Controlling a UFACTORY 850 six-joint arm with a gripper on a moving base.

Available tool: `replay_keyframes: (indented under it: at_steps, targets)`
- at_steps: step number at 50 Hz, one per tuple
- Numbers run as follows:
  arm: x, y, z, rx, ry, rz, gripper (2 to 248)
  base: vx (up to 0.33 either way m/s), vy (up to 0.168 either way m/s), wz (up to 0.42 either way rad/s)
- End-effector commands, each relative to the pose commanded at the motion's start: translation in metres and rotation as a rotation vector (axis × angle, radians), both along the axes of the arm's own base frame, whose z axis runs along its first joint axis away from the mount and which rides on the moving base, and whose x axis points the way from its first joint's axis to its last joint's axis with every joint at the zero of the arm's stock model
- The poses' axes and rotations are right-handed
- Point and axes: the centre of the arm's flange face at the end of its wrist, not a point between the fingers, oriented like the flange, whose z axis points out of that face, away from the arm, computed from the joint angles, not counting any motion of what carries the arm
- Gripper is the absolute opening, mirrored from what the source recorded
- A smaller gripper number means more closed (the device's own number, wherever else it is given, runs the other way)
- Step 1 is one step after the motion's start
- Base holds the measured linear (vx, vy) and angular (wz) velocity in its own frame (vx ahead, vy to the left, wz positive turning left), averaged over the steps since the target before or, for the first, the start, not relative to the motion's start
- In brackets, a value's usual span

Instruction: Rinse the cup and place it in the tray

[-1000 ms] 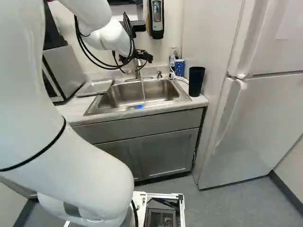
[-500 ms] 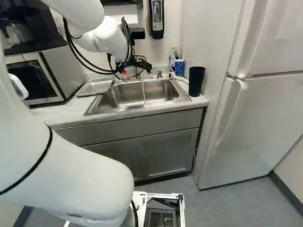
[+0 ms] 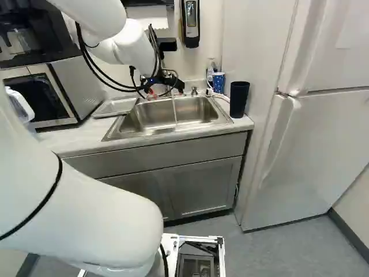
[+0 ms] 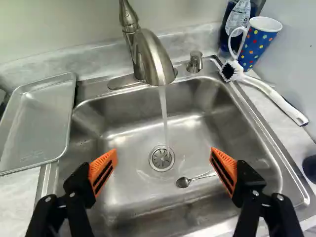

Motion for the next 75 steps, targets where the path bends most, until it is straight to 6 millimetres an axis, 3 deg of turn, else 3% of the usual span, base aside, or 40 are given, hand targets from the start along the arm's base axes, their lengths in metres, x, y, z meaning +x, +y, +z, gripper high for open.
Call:
replay_keyframes:
  at_steps: [39,75]
  targets:
    - [-0.002,0.002,0.002,0.095,-0.034,-0.055,247,0.0,0.0,0.0]
    - [0.004,0.0,0.013,0.206,-0.19,-0.146,247,0.0,0.0,0.0]
